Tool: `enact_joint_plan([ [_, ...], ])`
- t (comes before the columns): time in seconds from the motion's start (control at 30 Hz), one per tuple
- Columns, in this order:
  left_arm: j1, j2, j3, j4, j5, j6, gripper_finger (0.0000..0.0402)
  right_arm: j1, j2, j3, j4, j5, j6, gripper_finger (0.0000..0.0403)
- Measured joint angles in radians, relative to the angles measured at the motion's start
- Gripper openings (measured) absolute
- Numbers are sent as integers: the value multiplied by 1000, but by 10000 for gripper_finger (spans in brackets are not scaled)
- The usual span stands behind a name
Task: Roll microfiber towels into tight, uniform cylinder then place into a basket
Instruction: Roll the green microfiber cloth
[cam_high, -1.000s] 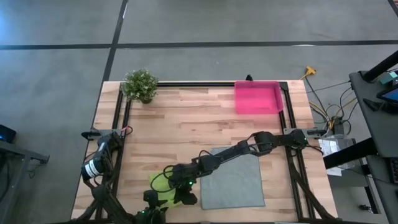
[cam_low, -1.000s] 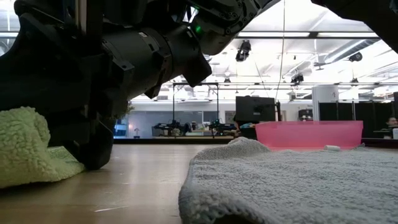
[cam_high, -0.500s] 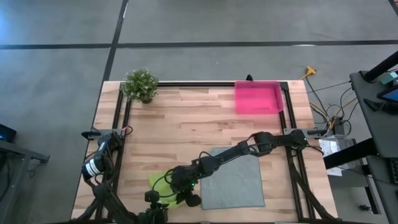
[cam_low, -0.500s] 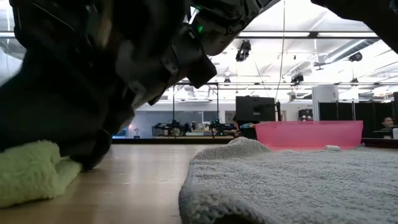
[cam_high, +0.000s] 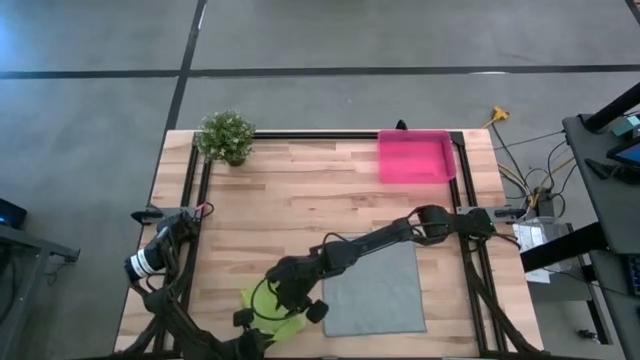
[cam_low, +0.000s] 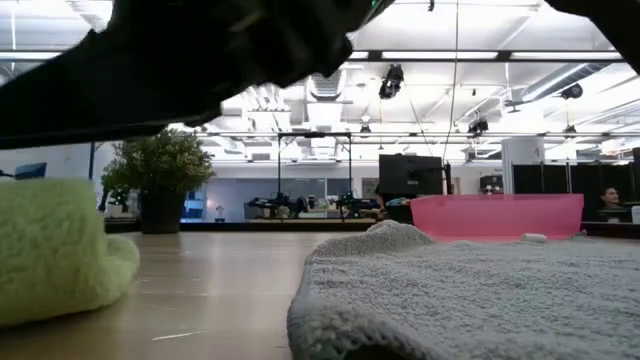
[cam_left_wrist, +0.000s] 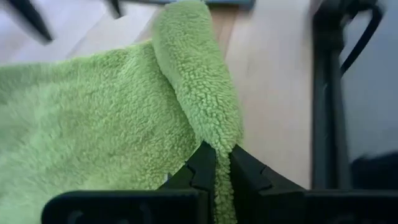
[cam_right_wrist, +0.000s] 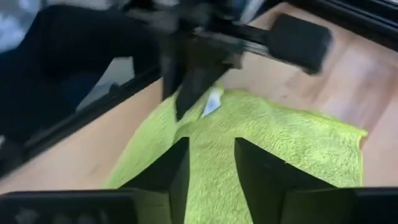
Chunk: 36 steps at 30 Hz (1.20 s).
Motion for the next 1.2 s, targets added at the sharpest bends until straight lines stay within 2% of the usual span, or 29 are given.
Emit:
enact_joint_plan([
  [0.17,-22,1,-126,226,-97,-113,8,29,-19,0,-129,-56,-190,142],
  [0.33,-22,0,-232,418,-110,-183,8,74,-35,0,-143,-52,-273,133],
  [0.4,-22,-2,-273,486,-101,-181,8,96,-36,0,-140,-20,-302,128],
  [0.53,-19,-5,-338,602,-99,-187,8,132,-36,-9,-138,168,-357,127],
  [0.63,-11,-7,-360,651,-108,-187,8,138,-24,-14,-82,306,-347,132],
  [0.7,-5,-9,-374,681,-116,-187,8,134,-20,-16,-58,343,-326,137],
  [0.87,-2,-10,-380,703,-121,-188,8,129,-20,-23,-57,330,-330,148],
  [1.0,-1,-17,-382,707,-121,-192,8,131,-1,-47,-55,290,-343,148],
  [1.2,-1,-24,-384,707,-119,-202,8,130,29,-52,-20,288,-321,142],
])
